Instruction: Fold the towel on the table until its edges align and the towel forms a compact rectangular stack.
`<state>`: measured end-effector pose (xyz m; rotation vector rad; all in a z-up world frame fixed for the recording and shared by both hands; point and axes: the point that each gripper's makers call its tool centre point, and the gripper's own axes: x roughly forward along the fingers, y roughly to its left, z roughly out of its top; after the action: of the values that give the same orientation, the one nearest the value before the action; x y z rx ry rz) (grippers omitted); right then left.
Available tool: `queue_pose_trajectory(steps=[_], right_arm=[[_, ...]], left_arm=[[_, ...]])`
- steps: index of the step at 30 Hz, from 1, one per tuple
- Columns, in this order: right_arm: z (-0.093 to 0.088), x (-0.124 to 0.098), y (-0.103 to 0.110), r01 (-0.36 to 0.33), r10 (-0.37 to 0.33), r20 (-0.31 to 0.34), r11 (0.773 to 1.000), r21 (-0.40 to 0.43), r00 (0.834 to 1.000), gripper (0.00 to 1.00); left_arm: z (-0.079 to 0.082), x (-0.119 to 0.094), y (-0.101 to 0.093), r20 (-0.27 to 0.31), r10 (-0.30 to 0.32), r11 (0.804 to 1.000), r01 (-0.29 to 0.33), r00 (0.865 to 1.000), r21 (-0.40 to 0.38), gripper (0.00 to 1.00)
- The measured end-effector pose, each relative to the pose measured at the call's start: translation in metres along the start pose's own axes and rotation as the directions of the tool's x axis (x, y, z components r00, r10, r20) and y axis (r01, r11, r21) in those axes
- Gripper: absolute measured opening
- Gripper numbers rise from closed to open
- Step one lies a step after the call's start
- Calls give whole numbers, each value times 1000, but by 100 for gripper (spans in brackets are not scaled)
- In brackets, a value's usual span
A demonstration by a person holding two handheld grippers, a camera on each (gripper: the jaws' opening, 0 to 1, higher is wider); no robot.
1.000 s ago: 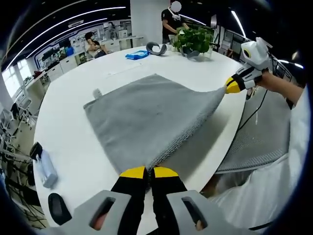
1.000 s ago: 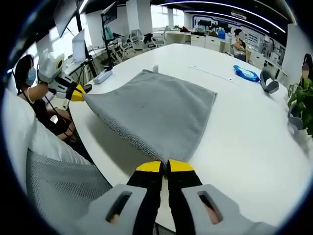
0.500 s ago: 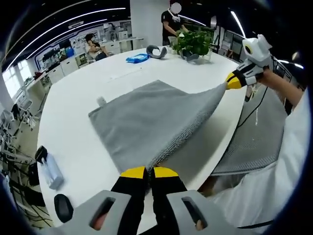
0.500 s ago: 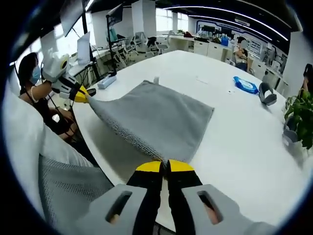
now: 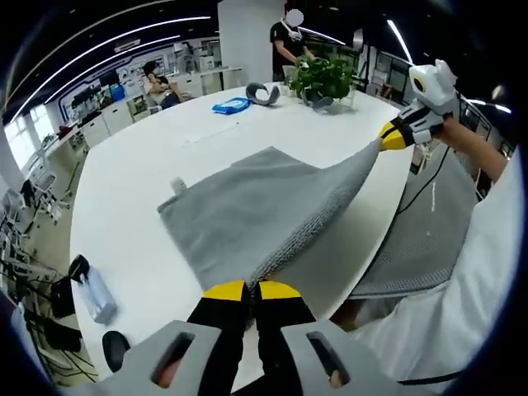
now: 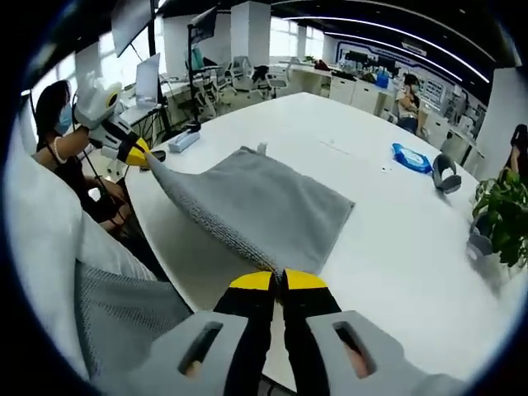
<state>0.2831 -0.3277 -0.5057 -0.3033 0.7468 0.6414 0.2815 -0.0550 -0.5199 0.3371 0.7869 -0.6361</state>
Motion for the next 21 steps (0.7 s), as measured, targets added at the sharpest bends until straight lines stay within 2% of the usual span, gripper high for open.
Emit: queue_pose_trajectory(steps=[11,21], right_arm=[[16,-15,-5,27,-27,15,999,-44,1000,1],[24,-26,-8,42,-40,25,997,-63,999,1]], left_arm=[[25,-16,2,35,20,999,-21,999,38,4],[39,-26,1,49,33,996,-37,998,87,4]])
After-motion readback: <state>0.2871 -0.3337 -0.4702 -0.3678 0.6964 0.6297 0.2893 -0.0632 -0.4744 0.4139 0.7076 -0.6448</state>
